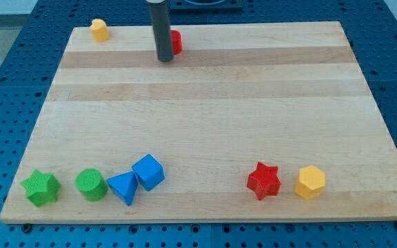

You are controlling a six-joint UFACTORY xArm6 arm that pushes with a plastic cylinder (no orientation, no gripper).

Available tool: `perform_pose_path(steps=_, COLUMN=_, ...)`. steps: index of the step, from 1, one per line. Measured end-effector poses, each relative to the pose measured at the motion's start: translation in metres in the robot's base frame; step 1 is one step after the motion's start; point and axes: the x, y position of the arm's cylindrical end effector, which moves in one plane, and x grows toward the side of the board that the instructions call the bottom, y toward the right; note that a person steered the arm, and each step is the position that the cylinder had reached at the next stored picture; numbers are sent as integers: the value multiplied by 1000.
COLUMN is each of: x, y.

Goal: Push the red circle towards the top center of the board

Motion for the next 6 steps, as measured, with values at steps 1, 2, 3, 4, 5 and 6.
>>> perform_pose_path(steps=1, x=-10, y=-17)
perform_pose_path(steps=2, x=-24, y=18)
perform_pose_path(steps=3, x=-29, y=66)
perform_pose_path(steps=4, x=-44, y=89)
perform_pose_path(steps=5, x=-41, y=68)
perform_pose_path(steps=6, x=-30, y=39)
